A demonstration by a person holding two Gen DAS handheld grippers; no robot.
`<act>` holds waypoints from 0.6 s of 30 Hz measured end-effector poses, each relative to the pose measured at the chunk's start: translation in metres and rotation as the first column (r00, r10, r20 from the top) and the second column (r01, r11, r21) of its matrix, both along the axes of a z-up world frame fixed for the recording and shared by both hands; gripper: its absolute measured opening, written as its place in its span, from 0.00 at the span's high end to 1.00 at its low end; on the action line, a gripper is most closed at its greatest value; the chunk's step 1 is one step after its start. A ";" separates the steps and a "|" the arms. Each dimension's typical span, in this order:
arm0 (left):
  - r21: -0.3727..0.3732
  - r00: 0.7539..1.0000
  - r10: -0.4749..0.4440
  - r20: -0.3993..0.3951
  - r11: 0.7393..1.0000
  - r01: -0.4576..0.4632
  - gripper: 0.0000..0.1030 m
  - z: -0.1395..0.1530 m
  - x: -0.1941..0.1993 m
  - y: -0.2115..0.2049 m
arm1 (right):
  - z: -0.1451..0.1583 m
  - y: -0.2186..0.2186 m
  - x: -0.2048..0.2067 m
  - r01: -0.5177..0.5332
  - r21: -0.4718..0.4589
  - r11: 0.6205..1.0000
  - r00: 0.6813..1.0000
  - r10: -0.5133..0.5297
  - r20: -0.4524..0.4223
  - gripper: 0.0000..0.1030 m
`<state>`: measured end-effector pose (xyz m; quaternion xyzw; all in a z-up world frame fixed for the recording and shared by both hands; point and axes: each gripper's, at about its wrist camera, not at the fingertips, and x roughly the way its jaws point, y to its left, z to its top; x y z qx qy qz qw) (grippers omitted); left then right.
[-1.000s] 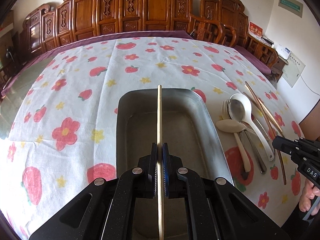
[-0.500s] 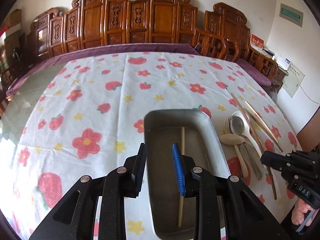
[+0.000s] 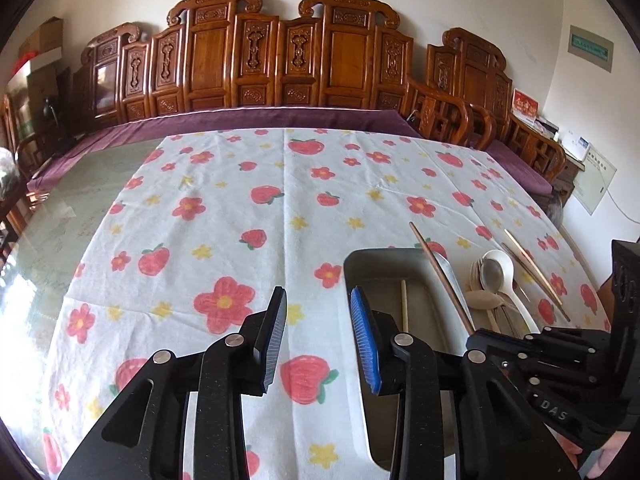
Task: Organize utensils
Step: 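Lower the dark chopstick into the metal tray and open the right gripper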
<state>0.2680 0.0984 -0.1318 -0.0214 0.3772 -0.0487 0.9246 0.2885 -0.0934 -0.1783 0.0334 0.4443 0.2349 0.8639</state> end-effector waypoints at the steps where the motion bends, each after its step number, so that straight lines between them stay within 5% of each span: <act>1: 0.005 1.000 0.006 0.002 1.000 -0.006 0.69 0.000 0.000 0.002 | -0.002 0.002 0.002 0.003 -0.003 1.000 1.000 -0.003 -0.001 0.94; 18: 0.015 1.000 0.016 0.001 1.000 -0.016 0.67 -0.001 0.002 0.006 | -0.029 0.022 0.008 -0.003 -0.013 1.000 1.000 0.003 -0.026 0.93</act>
